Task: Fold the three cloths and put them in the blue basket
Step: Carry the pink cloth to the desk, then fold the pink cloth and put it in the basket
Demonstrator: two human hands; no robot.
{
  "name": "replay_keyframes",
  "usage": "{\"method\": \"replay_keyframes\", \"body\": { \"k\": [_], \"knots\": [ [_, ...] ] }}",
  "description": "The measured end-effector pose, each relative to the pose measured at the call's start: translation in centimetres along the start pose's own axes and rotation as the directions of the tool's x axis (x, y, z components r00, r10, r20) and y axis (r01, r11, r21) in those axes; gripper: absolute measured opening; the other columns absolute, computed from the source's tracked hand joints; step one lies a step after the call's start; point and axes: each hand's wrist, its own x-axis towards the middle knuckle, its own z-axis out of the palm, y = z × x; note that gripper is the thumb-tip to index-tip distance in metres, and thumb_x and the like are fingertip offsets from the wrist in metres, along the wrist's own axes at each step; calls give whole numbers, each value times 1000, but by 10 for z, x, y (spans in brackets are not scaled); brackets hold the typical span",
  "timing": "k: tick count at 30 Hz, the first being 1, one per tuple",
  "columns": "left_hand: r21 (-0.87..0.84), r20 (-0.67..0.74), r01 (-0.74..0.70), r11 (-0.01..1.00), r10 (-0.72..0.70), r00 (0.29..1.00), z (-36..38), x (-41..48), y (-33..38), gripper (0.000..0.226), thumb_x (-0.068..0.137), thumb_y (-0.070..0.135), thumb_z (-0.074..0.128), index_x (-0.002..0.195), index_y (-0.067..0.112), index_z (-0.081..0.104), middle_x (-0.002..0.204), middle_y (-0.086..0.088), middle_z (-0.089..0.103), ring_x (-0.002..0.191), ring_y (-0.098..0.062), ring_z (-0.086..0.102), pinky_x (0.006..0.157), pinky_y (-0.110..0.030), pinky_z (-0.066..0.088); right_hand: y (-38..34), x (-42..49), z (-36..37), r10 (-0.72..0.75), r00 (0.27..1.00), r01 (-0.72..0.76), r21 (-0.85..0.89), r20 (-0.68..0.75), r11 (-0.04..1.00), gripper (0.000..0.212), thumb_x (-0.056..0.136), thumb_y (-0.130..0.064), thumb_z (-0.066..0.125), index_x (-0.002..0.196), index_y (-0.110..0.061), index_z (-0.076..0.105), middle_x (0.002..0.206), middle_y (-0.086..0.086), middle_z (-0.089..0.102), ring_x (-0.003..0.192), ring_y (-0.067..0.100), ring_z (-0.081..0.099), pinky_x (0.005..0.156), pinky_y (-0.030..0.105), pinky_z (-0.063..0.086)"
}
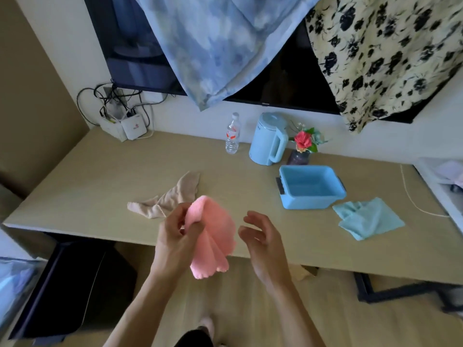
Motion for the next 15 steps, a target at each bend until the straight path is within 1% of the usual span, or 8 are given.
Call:
{"method": "replay_keyframes", "body": {
  "k": [2, 4, 5, 6, 8, 11, 13, 15],
  "knots": [
    [3, 5, 5, 1000, -5, 1000, 12, 32, -2, 28, 80, 20, 53, 104, 28, 65, 91, -3, 72, 88, -20, 70, 72, -43, 60, 3, 32, 1, 21, 998, -20, -31, 62, 999, 38, 91, -12, 66, 125, -27, 58, 123, -13, 64, 100, -3, 66, 84, 17, 53],
    [7, 9, 16, 1000, -16, 1000, 27, 68, -5, 29, 88, 7, 53, 105, 25, 66, 91, 2, 72, 84, -4, 69, 66, -24, 56, 8, 64, 1, 26, 991, -14, -88, 131, 996, 45, 88, -17, 68, 129, -31, 56, 126, -17, 63, 113, -3, 61, 98, 24, 50],
    [10, 16, 28, 1000, -28, 999, 34, 87, -7, 33, 89, 1, 51, 106, 24, 66, 92, 5, 71, 83, 3, 67, 64, -14, 52, 9, 80, 0, 23, 987, -3, -128, 161, 992, 50, 86, -18, 69, 132, -32, 54, 129, -19, 61, 120, -4, 56, 102, 21, 45],
    [21, 26, 40, 999, -41, 999, 40, 103, -7, 37, 89, -2, 50, 108, 25, 66, 94, 8, 70, 82, 7, 65, 64, -11, 50, 9, 93, -1, 21, 982, 11, -172, 187, 985, 54, 85, -17, 71, 134, -32, 53, 132, -20, 59, 123, -7, 52, 101, 13, 40],
    [26, 43, 66, 998, -67, 997, 52, 136, -11, 39, 90, 2, 51, 113, 30, 64, 99, 10, 70, 87, 3, 66, 69, -17, 52, 8, 121, -4, 35, 974, 15, -220, 222, 975, 57, 84, -12, 74, 134, -30, 53, 132, -21, 58, 119, -15, 49, 91, 0, 35],
    [30, 94, 85, 996, -87, 992, 68, 176, -12, 34, 89, 15, 56, 114, 38, 58, 100, 10, 71, 91, -9, 69, 77, -33, 56, 6, 159, -10, 37, 972, 18, -230, 230, 973, 50, 82, -12, 77, 125, -27, 57, 122, -19, 65, 111, -10, 56, 84, 0, 38],
    [35, 116, 95, 995, -99, 988, 77, 197, -9, 36, 81, 23, 58, 113, 39, 57, 102, 5, 72, 91, -17, 70, 79, -39, 58, 7, 182, -13, 55, 979, -11, -215, 198, 976, 36, 80, -19, 75, 112, -25, 61, 108, -15, 69, 102, 0, 62, 81, 9, 45],
    [51, 116, 64, 997, -70, 991, 85, 214, -4, 36, 82, 21, 62, 114, 36, 57, 103, 3, 71, 92, -16, 70, 78, -35, 57, 7, 199, -13, 33, 989, -7, -172, 147, 985, 24, 79, -22, 71, 100, -20, 60, 94, 0, 68, 90, 19, 64, 77, 31, 52]
  ]
}}
